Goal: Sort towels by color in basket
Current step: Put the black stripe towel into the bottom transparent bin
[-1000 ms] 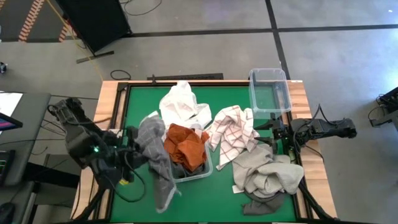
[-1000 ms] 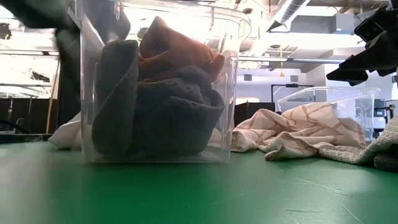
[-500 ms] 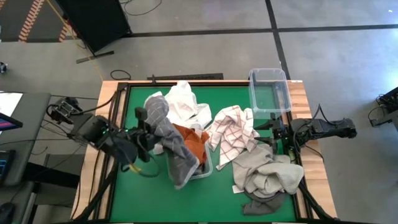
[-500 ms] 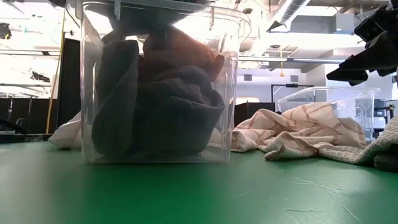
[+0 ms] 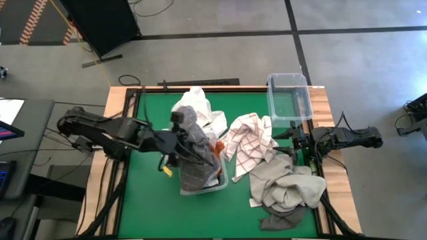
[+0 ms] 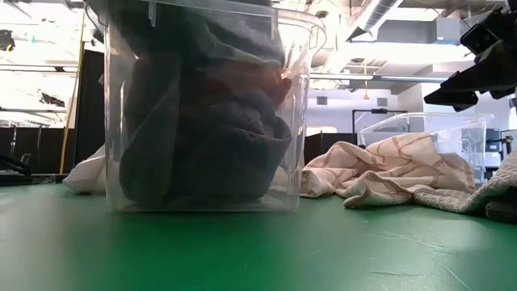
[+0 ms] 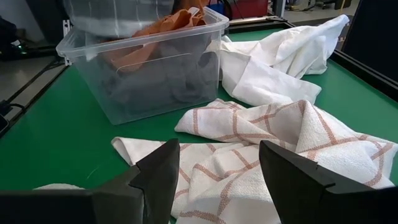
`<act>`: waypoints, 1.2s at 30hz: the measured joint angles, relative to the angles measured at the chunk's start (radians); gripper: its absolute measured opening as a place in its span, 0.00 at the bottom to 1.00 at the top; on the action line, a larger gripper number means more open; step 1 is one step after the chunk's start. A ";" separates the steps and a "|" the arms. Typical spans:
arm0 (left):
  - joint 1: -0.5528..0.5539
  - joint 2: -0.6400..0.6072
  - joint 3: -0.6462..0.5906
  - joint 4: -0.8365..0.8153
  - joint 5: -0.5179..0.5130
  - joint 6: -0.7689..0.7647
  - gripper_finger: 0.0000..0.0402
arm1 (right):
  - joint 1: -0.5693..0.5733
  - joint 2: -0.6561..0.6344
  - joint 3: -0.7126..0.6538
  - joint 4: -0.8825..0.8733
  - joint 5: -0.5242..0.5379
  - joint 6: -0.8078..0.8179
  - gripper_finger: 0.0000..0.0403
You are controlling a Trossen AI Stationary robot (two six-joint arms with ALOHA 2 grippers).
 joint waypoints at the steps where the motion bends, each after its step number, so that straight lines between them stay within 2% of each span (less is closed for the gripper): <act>1: 0.008 0.010 -0.016 0.021 0.020 0.008 0.03 | 0.000 0.000 0.000 0.000 0.000 0.000 0.62; 10: 0.079 0.169 -0.132 0.236 0.245 0.012 0.03 | 0.000 0.000 0.000 0.000 0.000 0.000 0.62; 15: 0.121 0.268 -0.191 0.330 0.390 -0.084 0.03 | 0.000 0.000 0.000 0.000 0.000 0.000 0.62; 20: 0.157 0.347 -0.268 0.430 0.463 -0.169 0.04 | 0.000 0.000 0.000 0.001 0.000 0.000 0.62; 24: 0.189 0.376 -0.348 0.540 0.565 -0.233 0.04 | 0.000 0.000 0.000 0.000 0.000 0.000 0.62; 29: 0.223 0.374 -0.461 0.706 0.635 -0.328 0.04 | 0.000 0.000 0.000 0.000 0.000 0.000 0.62; 36: 0.233 0.374 -0.549 0.792 0.671 -0.377 0.04 | 0.000 0.000 0.000 0.000 0.000 0.000 0.62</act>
